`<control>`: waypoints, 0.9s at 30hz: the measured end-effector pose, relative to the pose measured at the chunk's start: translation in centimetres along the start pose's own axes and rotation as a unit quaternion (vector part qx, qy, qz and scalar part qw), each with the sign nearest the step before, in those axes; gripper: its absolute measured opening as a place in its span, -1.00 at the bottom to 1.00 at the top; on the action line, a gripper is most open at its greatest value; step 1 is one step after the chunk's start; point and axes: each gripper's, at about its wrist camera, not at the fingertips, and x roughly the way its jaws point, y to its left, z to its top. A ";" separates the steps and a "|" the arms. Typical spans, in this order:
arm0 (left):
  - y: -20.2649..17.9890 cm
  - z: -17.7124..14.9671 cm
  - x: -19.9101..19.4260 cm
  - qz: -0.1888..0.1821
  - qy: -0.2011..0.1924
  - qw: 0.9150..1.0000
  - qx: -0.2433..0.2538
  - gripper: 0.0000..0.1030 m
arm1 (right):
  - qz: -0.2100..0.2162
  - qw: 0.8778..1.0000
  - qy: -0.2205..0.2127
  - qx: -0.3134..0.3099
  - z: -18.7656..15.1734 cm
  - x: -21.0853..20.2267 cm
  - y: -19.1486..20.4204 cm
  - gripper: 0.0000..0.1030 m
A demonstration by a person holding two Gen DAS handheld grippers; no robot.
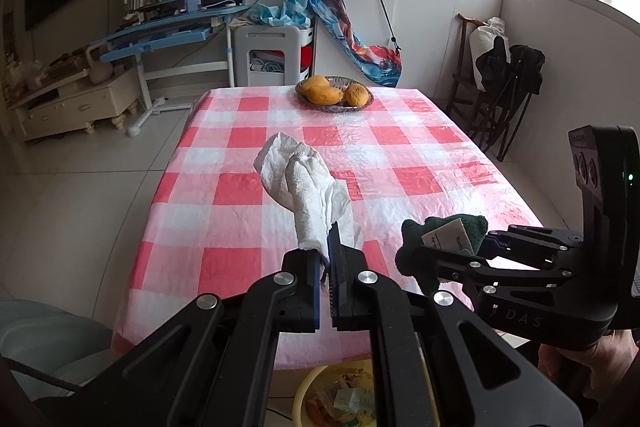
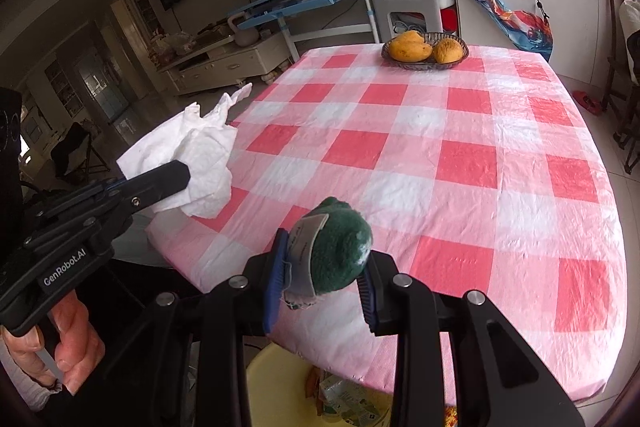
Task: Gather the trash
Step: 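Carry the tissue and green toy from the table over the yellow basin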
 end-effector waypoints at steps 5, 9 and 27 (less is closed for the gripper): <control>-0.7 -1.3 -1.0 -0.005 0.005 1.000 0.008 -0.92 | 0.000 1.000 -0.002 0.003 -1.1 -0.9 0.5 -0.37; -1.1 -2.5 -1.8 -0.013 0.011 1.000 0.012 -0.92 | -0.001 1.000 0.003 0.000 -2.2 -1.3 1.2 -0.37; -1.9 -7.0 -5.2 -0.051 0.049 0.997 0.014 -0.92 | -0.027 0.997 0.067 -0.012 -7.2 -1.5 3.0 -0.36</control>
